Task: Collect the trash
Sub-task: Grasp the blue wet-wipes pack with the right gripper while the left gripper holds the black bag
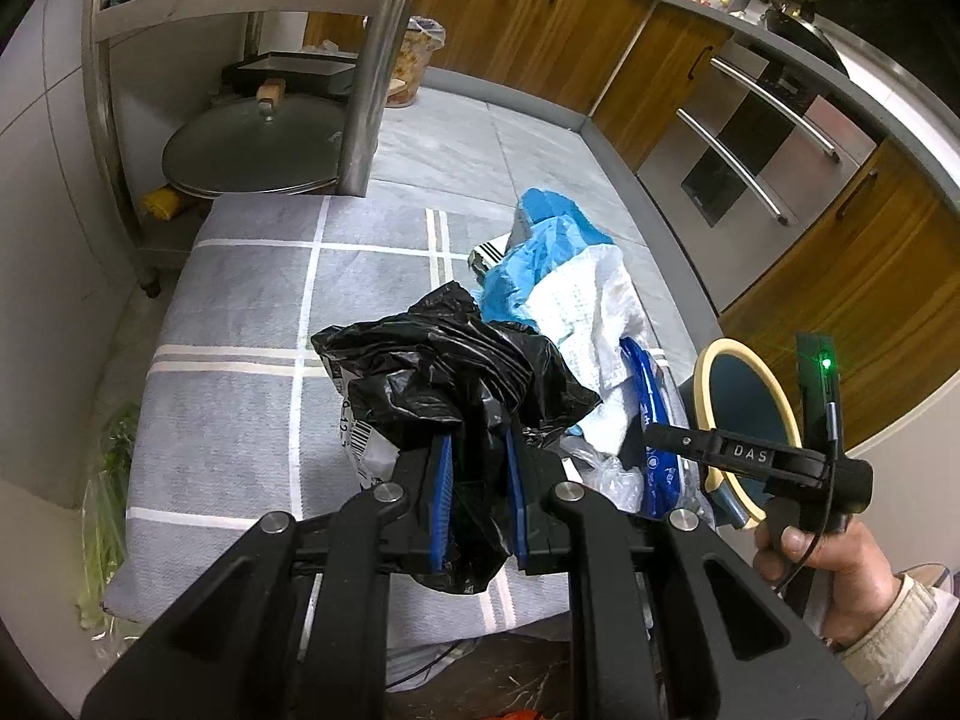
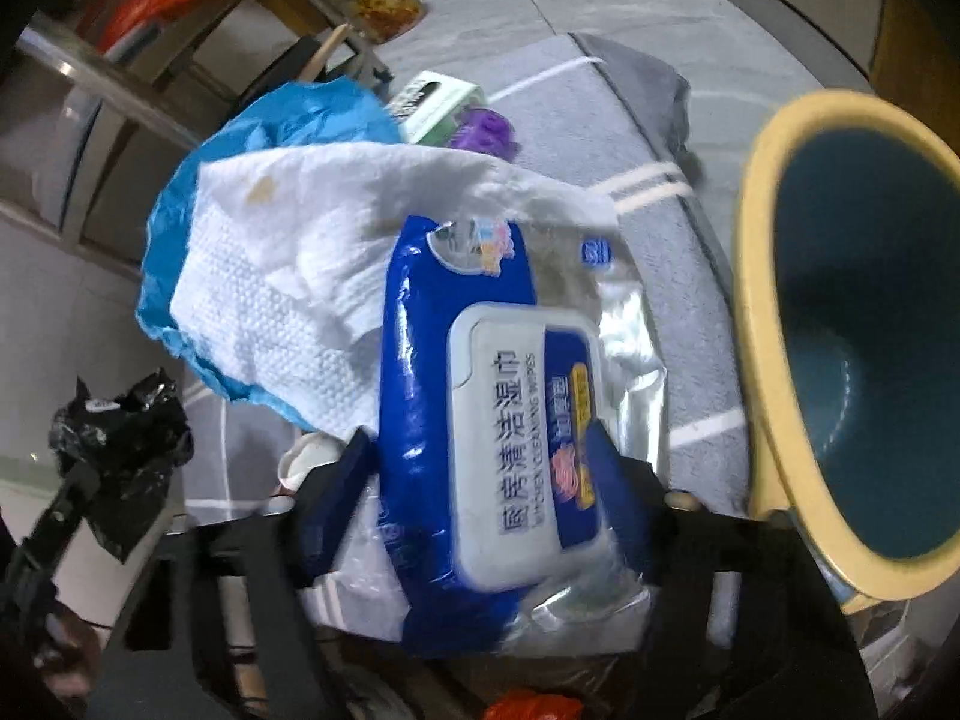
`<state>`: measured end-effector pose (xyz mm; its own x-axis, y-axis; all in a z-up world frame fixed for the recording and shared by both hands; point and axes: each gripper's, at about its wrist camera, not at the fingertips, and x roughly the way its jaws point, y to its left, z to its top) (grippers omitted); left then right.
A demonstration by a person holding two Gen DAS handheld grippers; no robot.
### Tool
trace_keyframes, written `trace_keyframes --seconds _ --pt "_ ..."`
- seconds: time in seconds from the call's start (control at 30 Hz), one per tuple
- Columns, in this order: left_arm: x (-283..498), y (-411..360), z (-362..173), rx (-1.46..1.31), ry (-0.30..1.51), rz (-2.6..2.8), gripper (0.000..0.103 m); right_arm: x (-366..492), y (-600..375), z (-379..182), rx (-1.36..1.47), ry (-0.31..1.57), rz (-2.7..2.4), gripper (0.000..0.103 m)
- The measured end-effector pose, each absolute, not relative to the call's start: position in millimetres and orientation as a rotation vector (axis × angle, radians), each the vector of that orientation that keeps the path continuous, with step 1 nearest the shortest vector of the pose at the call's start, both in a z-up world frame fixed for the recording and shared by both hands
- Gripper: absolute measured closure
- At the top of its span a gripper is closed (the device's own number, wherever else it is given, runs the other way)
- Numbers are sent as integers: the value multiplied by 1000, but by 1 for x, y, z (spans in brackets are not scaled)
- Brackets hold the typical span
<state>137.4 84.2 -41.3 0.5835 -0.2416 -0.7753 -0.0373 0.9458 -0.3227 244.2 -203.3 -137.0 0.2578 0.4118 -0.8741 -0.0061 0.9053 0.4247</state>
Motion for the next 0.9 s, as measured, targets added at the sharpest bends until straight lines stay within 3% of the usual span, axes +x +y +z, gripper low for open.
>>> trace_keyframes --seconds 0.33,0.47,0.67,0.83,0.9 --pt "137 82 -41 -314 942 -135 88 244 -235 -119 512 1235 354 67" --pt "137 81 -41 -306 940 -135 88 238 -247 -112 511 1212 368 86" --pt "136 78 -40 -304 938 -138 87 241 -246 -99 343 1209 327 88" --pt "136 80 -42 -310 943 -133 87 244 -244 -104 228 1229 329 84" --pt "136 80 -42 -312 943 -130 87 245 -244 -106 224 1221 357 89"
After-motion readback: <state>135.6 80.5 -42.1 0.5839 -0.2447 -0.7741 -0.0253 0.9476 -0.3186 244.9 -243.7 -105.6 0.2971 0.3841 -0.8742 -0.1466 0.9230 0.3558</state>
